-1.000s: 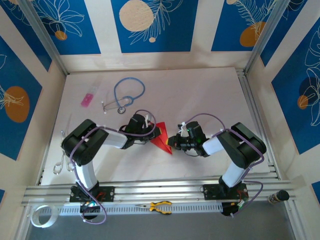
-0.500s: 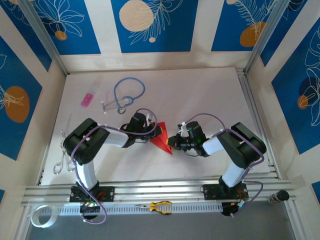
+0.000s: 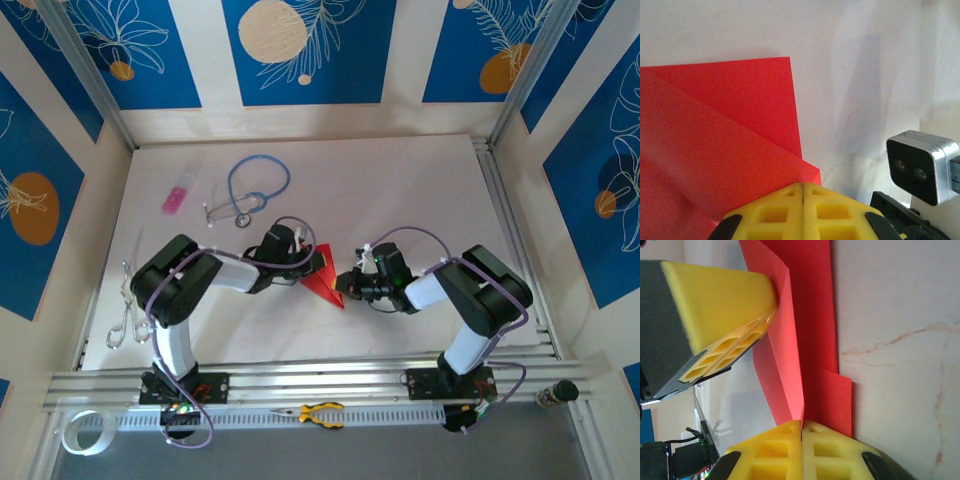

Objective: Fold a paper plane with a square sheet of paper (pick it up from the middle)

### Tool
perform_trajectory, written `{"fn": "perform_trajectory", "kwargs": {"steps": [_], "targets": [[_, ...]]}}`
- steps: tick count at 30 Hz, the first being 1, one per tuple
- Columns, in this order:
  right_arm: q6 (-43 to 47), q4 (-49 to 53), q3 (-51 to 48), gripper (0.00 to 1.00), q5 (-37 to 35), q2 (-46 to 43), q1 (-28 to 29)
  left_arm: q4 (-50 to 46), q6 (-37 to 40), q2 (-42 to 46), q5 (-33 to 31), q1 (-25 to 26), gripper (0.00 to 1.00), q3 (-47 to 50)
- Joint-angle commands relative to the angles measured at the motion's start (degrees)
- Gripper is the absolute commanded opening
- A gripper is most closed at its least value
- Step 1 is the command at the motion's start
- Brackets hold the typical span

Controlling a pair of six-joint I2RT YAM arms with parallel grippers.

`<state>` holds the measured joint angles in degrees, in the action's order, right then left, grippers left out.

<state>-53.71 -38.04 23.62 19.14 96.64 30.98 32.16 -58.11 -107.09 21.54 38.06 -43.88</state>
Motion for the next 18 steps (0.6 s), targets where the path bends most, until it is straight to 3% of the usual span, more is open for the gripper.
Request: {"fn": "perform_trajectory", "kwargs": {"steps": [1, 18], "targets": [[-0.08, 5.43, -0.44, 0.0, -0.59, 0.83, -0.3, -0.39, 1.04, -1.24, 1.39, 0.52, 0.07, -1.38], [0.02, 6.56, -0.03, 0.0, -0.68, 0.69, -0.3, -2.84, 1.51, -3.44, 2.06, 0.53, 0.07, -2.35]]}}
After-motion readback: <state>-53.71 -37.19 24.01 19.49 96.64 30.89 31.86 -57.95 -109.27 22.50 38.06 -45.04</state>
